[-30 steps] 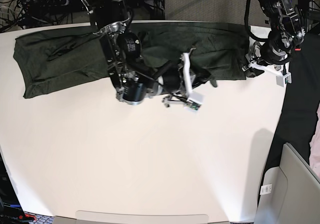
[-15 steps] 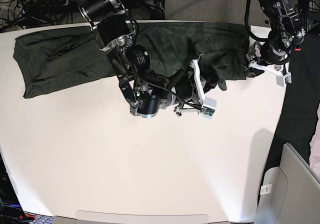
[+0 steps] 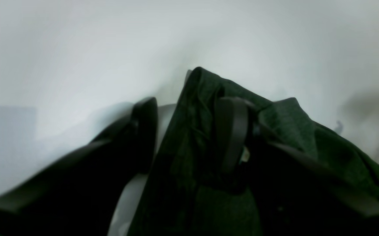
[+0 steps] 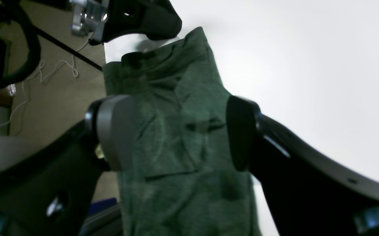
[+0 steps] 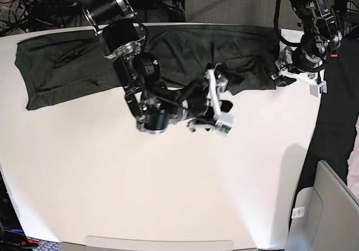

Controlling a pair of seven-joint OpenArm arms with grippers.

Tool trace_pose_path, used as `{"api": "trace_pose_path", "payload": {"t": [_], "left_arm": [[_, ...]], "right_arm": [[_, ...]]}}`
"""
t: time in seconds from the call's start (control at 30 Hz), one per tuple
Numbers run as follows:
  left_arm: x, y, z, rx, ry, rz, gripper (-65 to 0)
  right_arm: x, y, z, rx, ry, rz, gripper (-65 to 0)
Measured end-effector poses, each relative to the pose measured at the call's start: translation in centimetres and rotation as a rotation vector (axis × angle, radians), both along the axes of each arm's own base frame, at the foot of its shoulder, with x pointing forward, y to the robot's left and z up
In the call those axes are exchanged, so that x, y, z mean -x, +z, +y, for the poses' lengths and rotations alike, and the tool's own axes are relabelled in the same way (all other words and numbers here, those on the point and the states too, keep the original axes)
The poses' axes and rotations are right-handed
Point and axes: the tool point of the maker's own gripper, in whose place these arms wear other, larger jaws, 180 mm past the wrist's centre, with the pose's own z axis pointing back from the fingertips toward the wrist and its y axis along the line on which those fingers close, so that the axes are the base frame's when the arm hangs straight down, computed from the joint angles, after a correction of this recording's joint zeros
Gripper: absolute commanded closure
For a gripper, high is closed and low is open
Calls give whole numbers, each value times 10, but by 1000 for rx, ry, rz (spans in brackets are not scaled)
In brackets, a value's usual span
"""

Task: Fold the T-shirt properly
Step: 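Grasp both ends of the folded strip with both grippers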

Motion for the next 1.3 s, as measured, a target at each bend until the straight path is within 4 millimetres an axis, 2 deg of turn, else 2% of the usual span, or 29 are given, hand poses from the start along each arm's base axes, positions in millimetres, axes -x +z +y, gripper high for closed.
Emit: {"api": "trace_pose_path", "payload": {"t": [0.07,0.13,0.23,0.27,0.5,0.63,0.73,0.87,1.13,1.3], "left_arm": [[2,-1,0,0,-1,6,-272],[9,-5,0,-1,-3,25,-282],[30,-17,-2,12,-23,111,-338],[36,-19,-3,16,-37,142,-347],[29,-13,-2,1,-57,124,-366],[31,-14,-4,8,-60,131,-371],[31,-15,-5,11,-62,134,-371],[31,-21,-25,27,-120,149,-370],[30,-25,-52,33,-205,145,-370],[29,-29,-64,46,-233,142,-356]], "right_arm": [[-15,-2,-20,5,-59,-1,-431],[-32,-8,-55,48,-135,-11,-431],[-47,-15,-107,128,-229,-47,-431],[-48,-15,-120,146,-243,-61,-431],[-31,-20,-184,251,-308,-116,-431],[-18,-14,-203,254,-339,-141,-431],[-10,-15,-230,300,-384,-149,-431],[-6,-7,-255,337,-428,-181,-431],[2,-13,-277,358,-488,-155,-431],[6,-16,-280,362,-498,-140,-430]]}}
